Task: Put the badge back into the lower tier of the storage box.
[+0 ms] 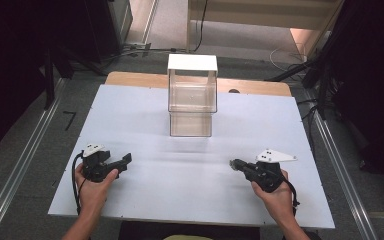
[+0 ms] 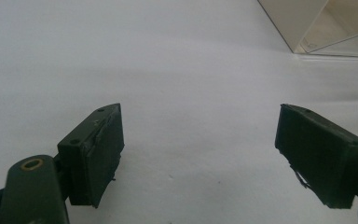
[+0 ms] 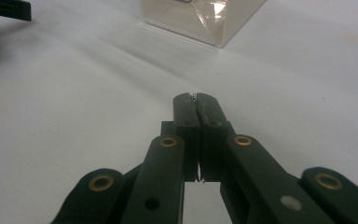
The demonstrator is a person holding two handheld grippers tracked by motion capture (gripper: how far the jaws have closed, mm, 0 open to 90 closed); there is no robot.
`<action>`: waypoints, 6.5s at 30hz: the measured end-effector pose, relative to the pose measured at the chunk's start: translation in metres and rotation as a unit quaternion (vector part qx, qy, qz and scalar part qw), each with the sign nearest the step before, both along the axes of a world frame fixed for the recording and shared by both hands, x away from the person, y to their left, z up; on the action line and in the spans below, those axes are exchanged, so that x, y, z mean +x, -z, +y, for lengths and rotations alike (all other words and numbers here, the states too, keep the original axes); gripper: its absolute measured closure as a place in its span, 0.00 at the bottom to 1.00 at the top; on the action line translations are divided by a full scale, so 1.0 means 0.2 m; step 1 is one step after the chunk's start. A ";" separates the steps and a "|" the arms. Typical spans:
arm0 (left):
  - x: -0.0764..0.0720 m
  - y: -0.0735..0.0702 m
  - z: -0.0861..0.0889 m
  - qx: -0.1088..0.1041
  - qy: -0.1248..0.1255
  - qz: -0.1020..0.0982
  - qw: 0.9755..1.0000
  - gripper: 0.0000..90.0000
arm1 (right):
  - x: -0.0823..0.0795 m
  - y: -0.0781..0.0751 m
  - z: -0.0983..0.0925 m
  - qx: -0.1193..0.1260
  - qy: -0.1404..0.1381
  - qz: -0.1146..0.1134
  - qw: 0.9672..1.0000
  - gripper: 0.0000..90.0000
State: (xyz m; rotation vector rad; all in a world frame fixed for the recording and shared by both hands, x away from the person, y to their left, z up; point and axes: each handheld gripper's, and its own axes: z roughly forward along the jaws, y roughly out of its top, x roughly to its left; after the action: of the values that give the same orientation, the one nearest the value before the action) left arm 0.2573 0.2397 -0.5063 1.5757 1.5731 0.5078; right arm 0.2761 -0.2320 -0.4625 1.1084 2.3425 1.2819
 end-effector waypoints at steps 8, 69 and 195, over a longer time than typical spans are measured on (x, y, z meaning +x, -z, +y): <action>0.00 0.00 0.00 -0.001 0.000 -0.001 1.000 0.18 | 0.02 -0.02 0.03 0.006 -0.004 -0.003 1.000 0.96; -0.01 -0.01 0.00 0.002 0.003 -0.005 1.000 0.18 | 0.17 -0.13 0.23 0.029 -0.024 -0.029 0.999 0.96; -0.02 -0.02 0.00 -0.003 0.007 -0.013 1.000 0.18 | 0.35 -0.16 0.44 0.040 -0.020 -0.026 0.999 0.45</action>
State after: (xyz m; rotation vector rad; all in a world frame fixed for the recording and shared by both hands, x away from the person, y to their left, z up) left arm 0.2542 0.2405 -0.5021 1.5684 1.5416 0.5140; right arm 0.3455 -0.1447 -0.4310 1.0444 2.3038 1.4134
